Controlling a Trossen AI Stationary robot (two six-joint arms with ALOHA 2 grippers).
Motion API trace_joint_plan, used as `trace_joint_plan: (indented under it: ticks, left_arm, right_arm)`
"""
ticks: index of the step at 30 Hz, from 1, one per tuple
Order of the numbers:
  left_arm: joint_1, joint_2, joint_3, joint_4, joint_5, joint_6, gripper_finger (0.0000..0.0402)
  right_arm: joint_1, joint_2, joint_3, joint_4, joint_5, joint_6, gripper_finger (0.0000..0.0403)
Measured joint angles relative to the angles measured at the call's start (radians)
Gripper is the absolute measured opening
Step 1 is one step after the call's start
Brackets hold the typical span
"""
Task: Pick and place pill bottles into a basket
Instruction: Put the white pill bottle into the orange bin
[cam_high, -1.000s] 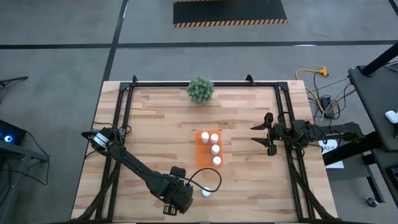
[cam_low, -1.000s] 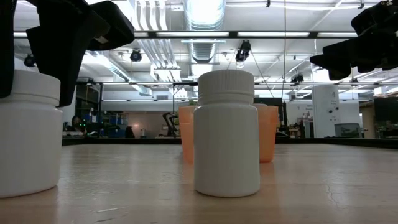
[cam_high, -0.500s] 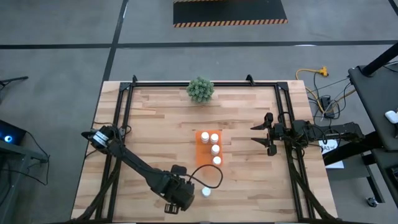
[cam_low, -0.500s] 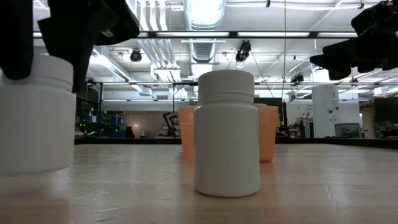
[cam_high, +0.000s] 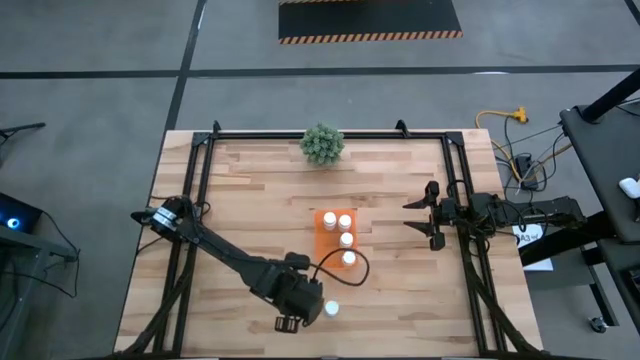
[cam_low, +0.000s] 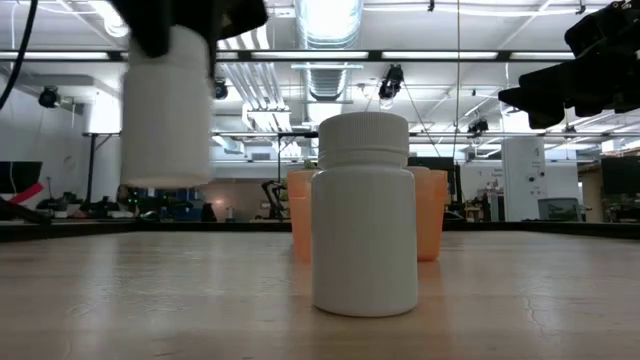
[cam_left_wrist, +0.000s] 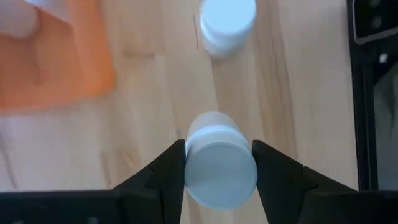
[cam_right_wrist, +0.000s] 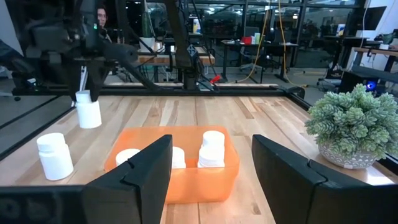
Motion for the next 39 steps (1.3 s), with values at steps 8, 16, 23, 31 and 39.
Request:
trace_joint_plan:
  ticks: [8,16,23,31,39]
  left_arm:
    - [0.049,0.000,0.078,-0.042,-0.048,0.065,0.0144]
    - [0.105,0.000,0.139,-0.051,-0.069,0.116,0.0144]
    - [0.164,0.000,0.157,-0.053,-0.068,0.158,0.0144]
    - [0.251,0.005,0.155,-0.051,-0.070,0.207,0.0144]
    - [0.330,0.005,0.140,-0.033,-0.071,0.225,0.0144]
  right_arm:
    - [0.000,0.000,0.000,0.000,0.000,-0.001,0.0210]
    - [0.000,0.000,0.000,0.000,0.000,-0.001,0.0210]
    - [0.000,0.000,0.000,0.000,0.000,0.000,0.0210]
    - [0.000,0.000,0.000,0.000,0.000,0.000,0.0210]
    - [0.000,0.000,0.000,0.000,0.000,0.000,0.0210]
